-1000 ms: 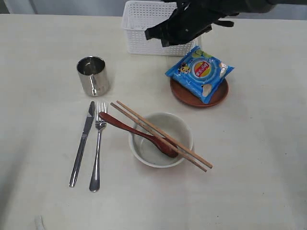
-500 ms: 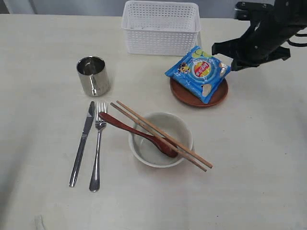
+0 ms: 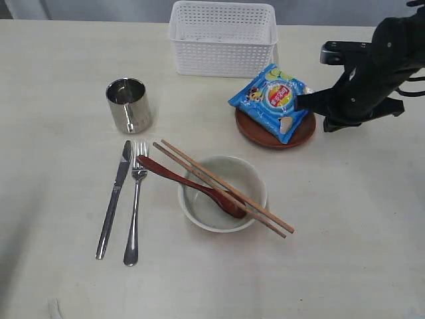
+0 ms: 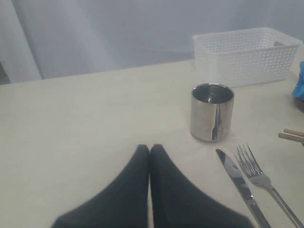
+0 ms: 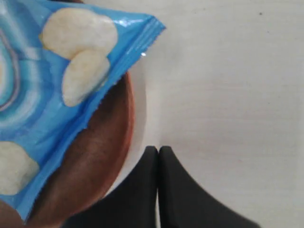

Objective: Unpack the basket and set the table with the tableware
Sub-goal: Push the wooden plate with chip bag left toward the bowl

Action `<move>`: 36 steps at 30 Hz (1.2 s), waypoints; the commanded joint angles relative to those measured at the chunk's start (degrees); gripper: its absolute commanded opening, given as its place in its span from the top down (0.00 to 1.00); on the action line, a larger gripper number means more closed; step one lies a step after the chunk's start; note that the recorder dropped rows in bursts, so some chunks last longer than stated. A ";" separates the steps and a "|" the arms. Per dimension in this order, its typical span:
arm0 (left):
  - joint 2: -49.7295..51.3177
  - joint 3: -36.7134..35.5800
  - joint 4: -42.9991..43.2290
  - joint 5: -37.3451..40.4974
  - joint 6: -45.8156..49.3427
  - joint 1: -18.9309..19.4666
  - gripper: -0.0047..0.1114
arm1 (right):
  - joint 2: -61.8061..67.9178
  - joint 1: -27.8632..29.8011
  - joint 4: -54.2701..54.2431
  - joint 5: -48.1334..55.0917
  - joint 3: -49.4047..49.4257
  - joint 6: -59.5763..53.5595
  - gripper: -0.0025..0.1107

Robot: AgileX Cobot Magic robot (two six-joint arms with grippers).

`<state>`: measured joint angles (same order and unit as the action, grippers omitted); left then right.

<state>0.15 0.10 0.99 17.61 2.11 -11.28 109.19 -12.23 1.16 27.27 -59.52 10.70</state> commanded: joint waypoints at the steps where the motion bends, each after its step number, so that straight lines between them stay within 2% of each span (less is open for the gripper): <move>1: -0.15 -0.10 0.47 -0.45 -0.20 0.01 0.96 | -0.16 -2.01 0.64 -2.83 0.26 0.14 0.98; 12: -0.15 -0.10 0.47 -0.45 -0.20 0.01 0.96 | -0.16 -2.08 4.28 -2.45 0.26 3.72 0.98; 19: -0.15 -0.10 0.47 -0.45 -0.20 0.01 0.96 | -0.16 -2.08 16.55 -1.53 0.26 15.49 0.98; 30: -0.15 -0.10 0.47 -0.45 -0.20 0.01 0.96 | 2.54 -2.32 16.53 -2.94 0.26 15.61 0.98; 36: -0.15 -0.10 0.23 -0.45 -0.20 0.01 0.96 | 4.31 -4.86 16.53 -5.05 0.26 15.61 0.98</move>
<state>0.15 0.10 1.20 17.61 2.11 -11.28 112.81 -15.70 17.42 23.59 -59.43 26.08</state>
